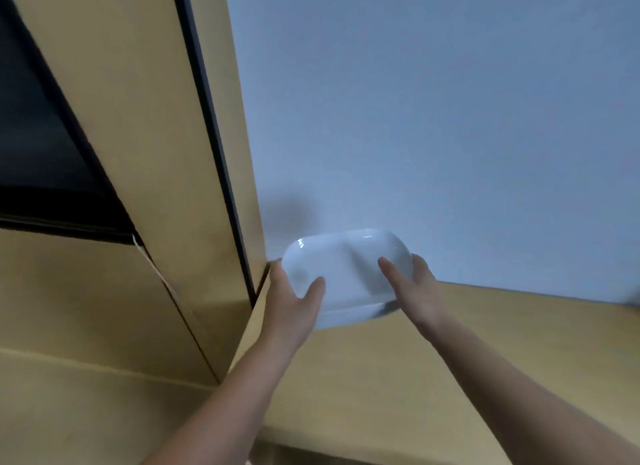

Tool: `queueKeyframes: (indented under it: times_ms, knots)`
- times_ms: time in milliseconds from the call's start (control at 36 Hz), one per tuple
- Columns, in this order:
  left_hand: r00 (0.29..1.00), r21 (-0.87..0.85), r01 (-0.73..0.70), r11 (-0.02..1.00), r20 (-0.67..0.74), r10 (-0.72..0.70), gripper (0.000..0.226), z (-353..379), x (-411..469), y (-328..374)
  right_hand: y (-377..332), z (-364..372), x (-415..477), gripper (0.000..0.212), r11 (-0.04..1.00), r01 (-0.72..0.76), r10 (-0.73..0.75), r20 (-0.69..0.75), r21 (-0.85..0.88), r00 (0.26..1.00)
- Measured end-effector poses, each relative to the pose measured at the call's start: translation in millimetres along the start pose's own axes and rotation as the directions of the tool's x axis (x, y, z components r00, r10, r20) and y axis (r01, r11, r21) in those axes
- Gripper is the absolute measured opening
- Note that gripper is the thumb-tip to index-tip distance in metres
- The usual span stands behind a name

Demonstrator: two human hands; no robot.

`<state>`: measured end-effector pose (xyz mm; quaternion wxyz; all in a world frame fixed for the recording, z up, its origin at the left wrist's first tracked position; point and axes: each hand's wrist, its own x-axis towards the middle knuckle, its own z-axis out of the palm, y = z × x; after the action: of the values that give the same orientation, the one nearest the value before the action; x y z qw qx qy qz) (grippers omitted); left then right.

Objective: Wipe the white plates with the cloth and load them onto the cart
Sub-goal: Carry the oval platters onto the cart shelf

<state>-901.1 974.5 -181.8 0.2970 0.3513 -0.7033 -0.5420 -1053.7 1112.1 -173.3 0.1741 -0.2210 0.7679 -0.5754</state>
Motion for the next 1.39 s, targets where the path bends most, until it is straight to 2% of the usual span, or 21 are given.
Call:
queueKeyframes:
  times_ms: [139,250,306,361,500,639,806,889,944,1056,1222,1389]
  knots:
    - [0.975,0.012,-0.065,0.998,0.212,0.061,0.080,32,-33,44,-11,-63,-64,0.064,0.999,-0.046,0.051,-0.238,0.025,0.970]
    - [0.917,-0.019,-0.115,0.993,0.382,0.114,0.081,72,-71,74,-16,-121,-122,0.055,1.000,-0.029,0.031,-0.434,0.012,0.900]
    - [0.871,-0.049,-0.145,0.988,0.468,0.151,0.079,95,-94,86,-15,-150,-155,0.043,0.999,-0.052,0.044,-0.523,0.001,0.851]
    - [0.811,-0.092,-0.180,0.979,0.549,0.201,0.076,118,-125,100,-12,-180,-195,0.036,0.997,-0.082,0.067,-0.614,0.004,0.786]
    - [0.619,-0.205,-0.234,0.950,0.723,0.308,0.072,171,-223,130,-3,-244,-312,0.042,0.985,-0.173,0.122,-0.788,0.019,0.604]
    - [0.411,-0.283,-0.236,0.930,0.838,0.359,0.064,203,-345,148,5,-285,-448,0.050,0.967,-0.245,0.160,-0.911,0.067,0.381]
    - [0.158,-0.403,-0.186,0.896,0.888,0.432,0.046,205,-501,148,16,-300,-620,0.049,0.937,-0.312,0.208,-0.970,0.159,0.128]
    - [0.019,-0.398,-0.137,0.907,0.915,0.404,0.045,199,-570,144,18,-295,-697,0.053,0.928,-0.313,0.218,-0.976,0.201,0.019]
    - [-0.049,-0.399,-0.116,0.910,0.917,0.396,0.041,194,-610,139,19,-290,-740,0.056,0.916,-0.328,0.232,-0.972,0.233,-0.042]
    - [-0.195,-0.395,-0.091,0.914,0.907,0.373,0.048,186,-678,130,21,-279,-812,0.057,0.899,-0.322,0.255,-0.952,0.297,-0.167]
    - [-0.355,-0.395,-0.082,0.915,0.869,0.343,0.047,193,-750,121,36,-273,-878,0.055,0.868,-0.318,0.279,-0.904,0.381,-0.323]
    - [-0.442,-0.387,-0.091,0.918,0.841,0.311,0.043,227,-793,115,63,-289,-903,0.055,0.850,-0.281,0.292,-0.844,0.445,-0.450]
